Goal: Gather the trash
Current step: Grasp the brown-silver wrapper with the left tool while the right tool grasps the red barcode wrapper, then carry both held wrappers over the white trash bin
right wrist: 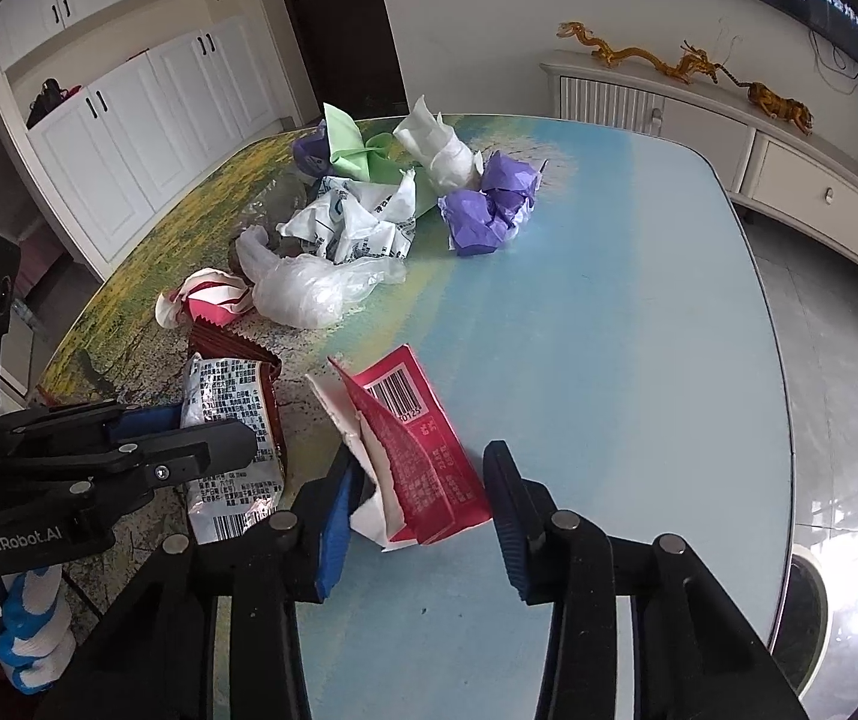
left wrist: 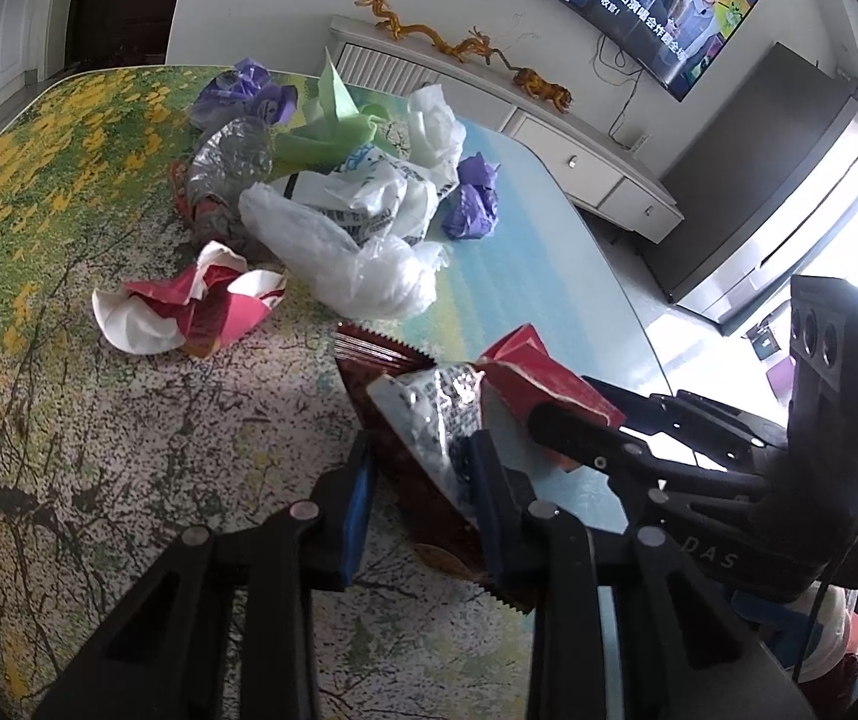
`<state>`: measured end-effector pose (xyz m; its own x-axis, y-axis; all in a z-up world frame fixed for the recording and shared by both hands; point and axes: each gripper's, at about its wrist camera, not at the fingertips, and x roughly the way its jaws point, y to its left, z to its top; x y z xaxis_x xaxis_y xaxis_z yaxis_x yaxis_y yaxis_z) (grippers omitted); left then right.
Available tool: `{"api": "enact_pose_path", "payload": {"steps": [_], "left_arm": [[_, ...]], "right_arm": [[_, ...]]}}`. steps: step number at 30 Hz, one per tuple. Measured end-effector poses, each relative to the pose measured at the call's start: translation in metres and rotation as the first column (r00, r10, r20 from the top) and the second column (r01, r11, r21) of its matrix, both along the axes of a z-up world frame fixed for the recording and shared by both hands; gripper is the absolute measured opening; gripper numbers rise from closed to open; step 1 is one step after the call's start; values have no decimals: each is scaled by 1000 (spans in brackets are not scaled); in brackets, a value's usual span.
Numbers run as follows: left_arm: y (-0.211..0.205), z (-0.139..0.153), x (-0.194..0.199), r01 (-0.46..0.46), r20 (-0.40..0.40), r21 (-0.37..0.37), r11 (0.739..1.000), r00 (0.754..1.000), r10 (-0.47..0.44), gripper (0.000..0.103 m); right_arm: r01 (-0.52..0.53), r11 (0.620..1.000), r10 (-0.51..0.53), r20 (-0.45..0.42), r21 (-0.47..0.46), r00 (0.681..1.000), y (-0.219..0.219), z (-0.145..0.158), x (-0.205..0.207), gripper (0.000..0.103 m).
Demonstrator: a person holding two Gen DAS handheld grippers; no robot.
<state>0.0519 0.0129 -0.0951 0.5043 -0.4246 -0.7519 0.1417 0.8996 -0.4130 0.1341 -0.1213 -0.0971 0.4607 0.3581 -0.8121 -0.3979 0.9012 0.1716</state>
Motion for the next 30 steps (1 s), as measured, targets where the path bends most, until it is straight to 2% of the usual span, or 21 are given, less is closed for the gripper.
{"api": "enact_pose_path", "payload": {"steps": [6,7,8,18,30], "left_arm": [[-6,1,-6,22,-1,-20,1000,1000,-22,24],[-7,1,-7,24,1,-20,999,1000,-24,23],[-8,2,-9,27,4,-20,999,1000,-27,23],[-7,18,-28,23,50,-22,1000,999,-22,23],[-18,57,-44,38,134,-3,999,990,-37,22]], "right_arm": [[19,1000,-19,21,-8,1000,-1,7,-9,32],[27,1000,-27,24,-1,999,-2,8,-11,25],[31,999,-31,25,8,999,-4,10,-13,7],[87,995,-89,38,39,995,-21,21,-32,8],[130,986,-145,142,106,979,-43,61,-66,8]]}}
